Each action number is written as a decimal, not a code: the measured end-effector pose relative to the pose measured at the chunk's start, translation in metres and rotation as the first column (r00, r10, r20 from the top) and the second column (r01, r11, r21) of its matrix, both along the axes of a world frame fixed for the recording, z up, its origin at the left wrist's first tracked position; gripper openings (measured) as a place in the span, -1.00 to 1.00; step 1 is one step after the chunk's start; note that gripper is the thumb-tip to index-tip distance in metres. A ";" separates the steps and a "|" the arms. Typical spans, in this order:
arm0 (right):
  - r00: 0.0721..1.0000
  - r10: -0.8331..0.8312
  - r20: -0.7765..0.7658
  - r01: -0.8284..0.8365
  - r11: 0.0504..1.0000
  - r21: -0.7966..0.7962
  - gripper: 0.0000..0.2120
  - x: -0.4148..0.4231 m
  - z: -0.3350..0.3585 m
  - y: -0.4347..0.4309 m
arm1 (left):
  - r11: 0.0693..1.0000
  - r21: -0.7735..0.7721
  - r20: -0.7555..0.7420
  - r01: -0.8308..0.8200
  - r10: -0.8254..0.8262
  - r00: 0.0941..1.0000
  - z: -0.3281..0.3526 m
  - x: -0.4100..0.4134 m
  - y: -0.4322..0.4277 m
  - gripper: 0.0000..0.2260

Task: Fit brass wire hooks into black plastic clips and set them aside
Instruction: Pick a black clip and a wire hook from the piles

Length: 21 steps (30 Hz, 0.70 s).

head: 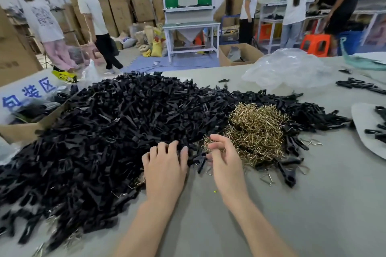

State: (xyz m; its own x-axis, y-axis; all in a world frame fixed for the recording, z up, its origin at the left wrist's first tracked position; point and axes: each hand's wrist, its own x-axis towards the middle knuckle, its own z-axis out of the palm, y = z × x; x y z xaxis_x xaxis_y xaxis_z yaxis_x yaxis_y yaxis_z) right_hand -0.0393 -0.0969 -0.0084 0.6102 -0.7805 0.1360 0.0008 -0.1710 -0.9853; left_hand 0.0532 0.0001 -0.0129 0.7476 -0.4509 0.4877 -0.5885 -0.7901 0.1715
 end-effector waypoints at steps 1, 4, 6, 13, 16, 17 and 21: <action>1.000 0.001 0.004 -0.002 1.000 0.007 -0.69 0.001 -0.001 -0.002 | 1.000 0.025 -0.002 -0.014 0.014 1.000 0.001 0.003 -0.004 -0.60; 1.000 0.010 0.022 -0.010 0.999 0.034 -0.68 0.003 -0.003 -0.006 | 0.998 0.068 -0.010 -0.006 0.007 1.000 0.000 0.010 -0.012 -0.58; 0.999 -0.001 0.038 -0.002 0.998 0.062 -0.67 0.005 -0.004 -0.010 | 0.998 0.064 -0.031 0.010 -0.008 0.999 0.000 0.012 -0.013 -0.59; 0.999 -0.002 0.037 -0.001 0.997 0.072 -0.65 0.007 -0.005 -0.013 | 0.998 -0.003 -0.179 0.060 -0.060 0.982 0.000 0.008 -0.013 -0.65; 0.999 0.005 0.031 -0.008 0.997 0.074 -0.65 0.007 -0.005 -0.012 | 0.996 -0.024 -0.179 0.089 -0.092 0.980 0.000 0.004 -0.014 -0.70; 0.999 0.005 0.032 -0.007 0.997 0.076 -0.65 0.006 -0.004 -0.012 | 0.996 -0.031 -0.172 0.088 -0.092 0.981 -0.001 0.004 -0.014 -0.71; 0.999 0.010 0.036 -0.013 0.996 0.087 -0.66 0.006 -0.004 -0.012 | 0.999 0.021 -0.167 0.046 -0.042 0.985 0.002 0.002 -0.017 -0.72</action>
State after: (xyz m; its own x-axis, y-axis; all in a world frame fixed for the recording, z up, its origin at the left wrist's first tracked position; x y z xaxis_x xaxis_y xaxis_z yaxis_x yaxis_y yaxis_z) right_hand -0.0336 -0.1087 -0.0123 0.6154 -0.7832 0.0894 0.0376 -0.0841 -0.9957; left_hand 0.0549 -0.0165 -0.0110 0.7966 -0.4952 0.3467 -0.5875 -0.7693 0.2510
